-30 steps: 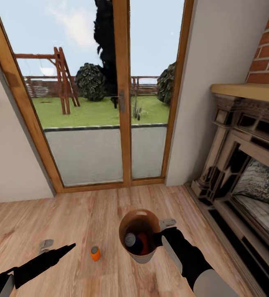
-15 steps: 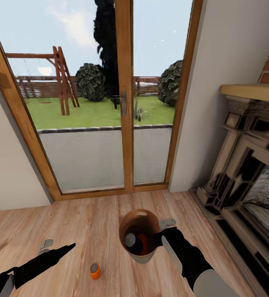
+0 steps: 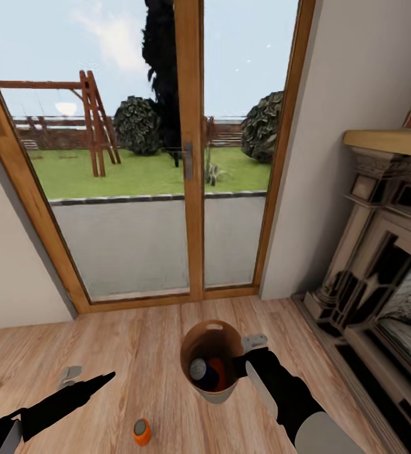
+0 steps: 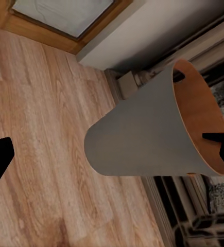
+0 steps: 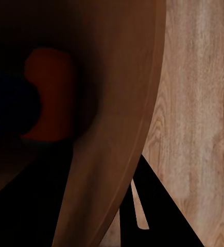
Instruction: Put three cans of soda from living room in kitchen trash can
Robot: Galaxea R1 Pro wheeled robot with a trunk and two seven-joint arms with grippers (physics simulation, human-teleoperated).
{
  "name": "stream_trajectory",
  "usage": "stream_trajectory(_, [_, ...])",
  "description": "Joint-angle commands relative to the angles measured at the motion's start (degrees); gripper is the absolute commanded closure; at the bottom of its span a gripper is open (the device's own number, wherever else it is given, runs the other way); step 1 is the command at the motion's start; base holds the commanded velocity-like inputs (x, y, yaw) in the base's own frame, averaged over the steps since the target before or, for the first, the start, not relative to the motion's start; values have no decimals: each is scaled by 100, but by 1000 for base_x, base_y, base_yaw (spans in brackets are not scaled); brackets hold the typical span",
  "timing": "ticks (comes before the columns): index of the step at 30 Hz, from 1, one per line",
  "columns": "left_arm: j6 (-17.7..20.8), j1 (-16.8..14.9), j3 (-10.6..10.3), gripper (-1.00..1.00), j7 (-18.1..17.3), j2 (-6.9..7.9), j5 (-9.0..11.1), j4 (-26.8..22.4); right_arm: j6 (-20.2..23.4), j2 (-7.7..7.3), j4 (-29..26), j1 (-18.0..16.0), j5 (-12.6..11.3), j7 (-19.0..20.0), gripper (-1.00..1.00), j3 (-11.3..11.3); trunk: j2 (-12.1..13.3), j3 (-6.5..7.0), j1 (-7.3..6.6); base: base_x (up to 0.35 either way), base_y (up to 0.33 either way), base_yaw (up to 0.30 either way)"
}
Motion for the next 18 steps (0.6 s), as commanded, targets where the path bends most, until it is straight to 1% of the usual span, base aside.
stream_trajectory(1, [-5, 0, 4, -100, 9, 0, 0, 6, -7, 1, -9, -3, -18, 4, 100, 4, 0, 1, 0, 51, 0, 0])
stream_trajectory(2, [-7, 0, 5, -100, 30, 0, 0, 20, -7, 1, -12, -3, -18, 5, 100, 5, 0, 1, 0, 41, 0, 0])
stream_trajectory(4, [-21, 0, 7, -100, 243, 0, 2, 109, -5, 1, -20, -3, -21, 7, 100, 7, 0, 1, 0, 24, 0, 0])
stream_trajectory(5, [-87, 0, 4, -100, 513, 0, 4, 157, -3, 1, -27, -3, -23, 8, 100, 7, 0, 1, 0, 13, 0, 0])
stream_trajectory(6, [-255, 0, -2, -100, 852, -7, 6, 191, -1, 1, -34, -3, -24, 8, 100, 8, 0, 1, 0, 9, 0, 0])
stream_trajectory(7, [-507, 0, -9, -100, 1208, -32, 7, 216, 3, 1, -41, -3, -25, 8, 100, 8, 0, 1, 0, 5, 0, 0])
stream_trajectory(8, [-651, 0, -13, -100, 1397, -66, 7, 224, 5, -1, -44, -3, -26, 9, 100, 8, 0, 1, 0, 4, 0, 0])
stream_trajectory(10, [-884, 0, -23, -100, 1760, -157, 6, 235, 9, -3, -52, -3, -26, 6, 100, 8, 0, 1, 0, 3, 0, 0])
stream_trajectory(11, [-1034, 0, -37, -100, 2138, -260, 4, 242, 13, -3, -59, -6, -26, 4, 100, 8, 0, 1, 0, 2, 0, 0])
stream_trajectory(12, [-1164, 0, -118, -100, 2785, -413, 2, 253, 16, -6, -65, -5, -25, 2, 100, 8, 0, 1, 0, 0, 0, 0])
stream_trajectory(13, [-1220, 0, -256, -100, 3256, -533, -2, 257, 17, -6, -69, -6, -22, 1, 100, 7, 0, 1, 0, 0, 0, 0])
stream_trajectory(15, [-1255, 0, -488, -100, 3728, -658, -4, 260, 16, -7, -71, -6, -21, -1, 100, 4, 0, 1, 0, 0, 0, 0])
stream_trajectory(17, [-1281, 0, -792, -100, 4176, -762, -4, 261, 16, -7, -72, -7, -20, -4, 100, 3, 0, 1, 0, 0, 0, 0])
stream_trajectory(18, [-1300, 0, -1137, -100, 4562, -836, -1, 257, 14, -7, -73, -8, -19, -5, 100, 2, 0, 1, 0, 0, 0, 0])
